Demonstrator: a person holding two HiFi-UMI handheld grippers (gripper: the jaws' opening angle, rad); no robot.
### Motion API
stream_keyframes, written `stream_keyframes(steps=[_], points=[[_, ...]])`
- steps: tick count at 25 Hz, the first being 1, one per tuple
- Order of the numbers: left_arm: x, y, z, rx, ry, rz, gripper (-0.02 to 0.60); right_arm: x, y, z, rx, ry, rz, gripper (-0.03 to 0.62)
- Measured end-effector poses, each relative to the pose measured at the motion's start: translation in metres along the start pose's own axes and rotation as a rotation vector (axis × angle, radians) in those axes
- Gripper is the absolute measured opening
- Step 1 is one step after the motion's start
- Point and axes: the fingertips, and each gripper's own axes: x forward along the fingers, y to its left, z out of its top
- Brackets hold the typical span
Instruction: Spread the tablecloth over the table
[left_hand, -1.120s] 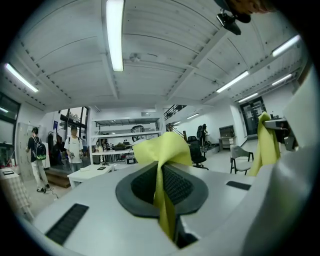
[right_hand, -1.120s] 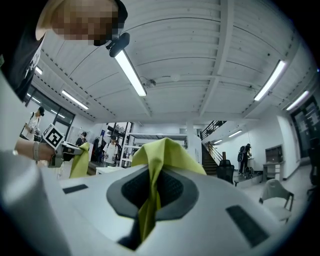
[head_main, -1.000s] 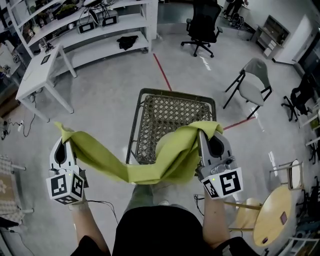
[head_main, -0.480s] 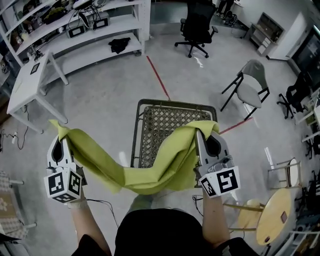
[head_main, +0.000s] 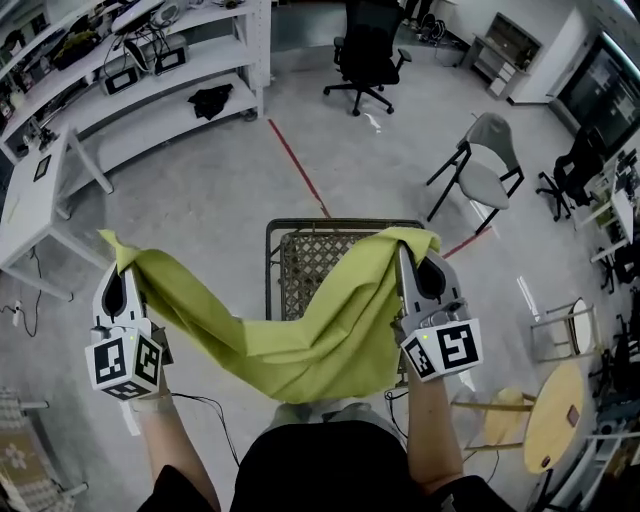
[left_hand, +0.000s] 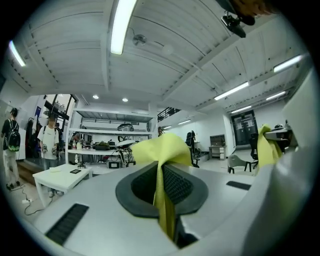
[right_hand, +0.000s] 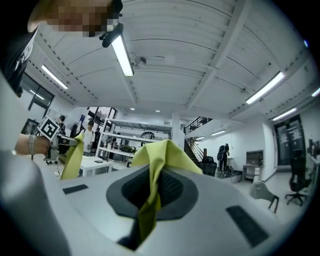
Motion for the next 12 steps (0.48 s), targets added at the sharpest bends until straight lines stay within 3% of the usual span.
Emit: stream_keyframes(steps=[12], points=[[0.109, -0.027, 0.031, 0.016, -0.047, -0.113, 0.015, 0.033, -0.074, -0.003, 0.019, 0.002, -0.144, 0.011]])
